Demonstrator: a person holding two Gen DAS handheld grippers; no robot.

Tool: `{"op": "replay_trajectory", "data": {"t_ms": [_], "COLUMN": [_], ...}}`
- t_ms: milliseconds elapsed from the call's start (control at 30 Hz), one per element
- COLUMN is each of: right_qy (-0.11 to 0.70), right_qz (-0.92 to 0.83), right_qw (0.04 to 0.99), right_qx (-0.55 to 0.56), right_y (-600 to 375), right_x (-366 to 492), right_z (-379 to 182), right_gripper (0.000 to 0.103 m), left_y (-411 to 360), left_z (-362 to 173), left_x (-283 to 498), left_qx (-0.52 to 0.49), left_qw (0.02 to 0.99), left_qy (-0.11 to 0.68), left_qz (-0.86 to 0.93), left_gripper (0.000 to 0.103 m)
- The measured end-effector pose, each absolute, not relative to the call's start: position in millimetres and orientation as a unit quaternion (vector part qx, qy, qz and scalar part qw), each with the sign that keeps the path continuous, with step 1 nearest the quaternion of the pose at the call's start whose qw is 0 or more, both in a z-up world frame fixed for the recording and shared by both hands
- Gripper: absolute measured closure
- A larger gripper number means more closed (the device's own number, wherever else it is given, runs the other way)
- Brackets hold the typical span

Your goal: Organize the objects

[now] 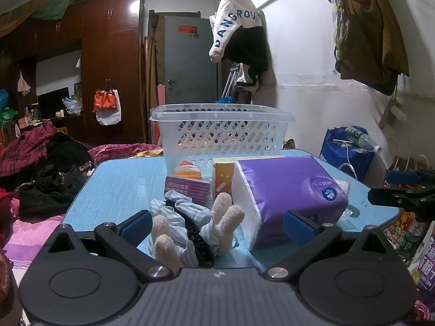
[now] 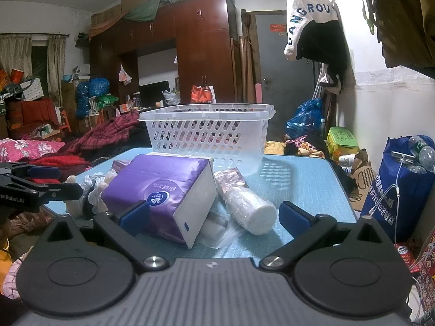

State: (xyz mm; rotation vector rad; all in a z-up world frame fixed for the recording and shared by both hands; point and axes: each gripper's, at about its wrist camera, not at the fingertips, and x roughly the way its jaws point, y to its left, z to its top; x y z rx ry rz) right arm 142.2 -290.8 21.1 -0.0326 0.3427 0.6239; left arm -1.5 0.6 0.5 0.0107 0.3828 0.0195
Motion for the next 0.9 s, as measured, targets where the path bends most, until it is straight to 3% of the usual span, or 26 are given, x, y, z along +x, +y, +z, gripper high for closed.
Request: {"op": "replay_trajectory", "data": {"t_ms": [900], "right_qy": [0.166], "right_qz": [0.307], "right_qw": [0.937], "right_qx": [-0.017], "right_y": [-290.6], "right_x": [141.7], "right_z": [21.6], "right_gripper": [0.0], "left_y": [1.1], "left_z": [-1.9], "left_x": [-0.7], "left_qx": [0.004], "left_qw": [0.981], "left_qy": [0.192], "left_qz": [0.01], "left_gripper": [0.0]}}
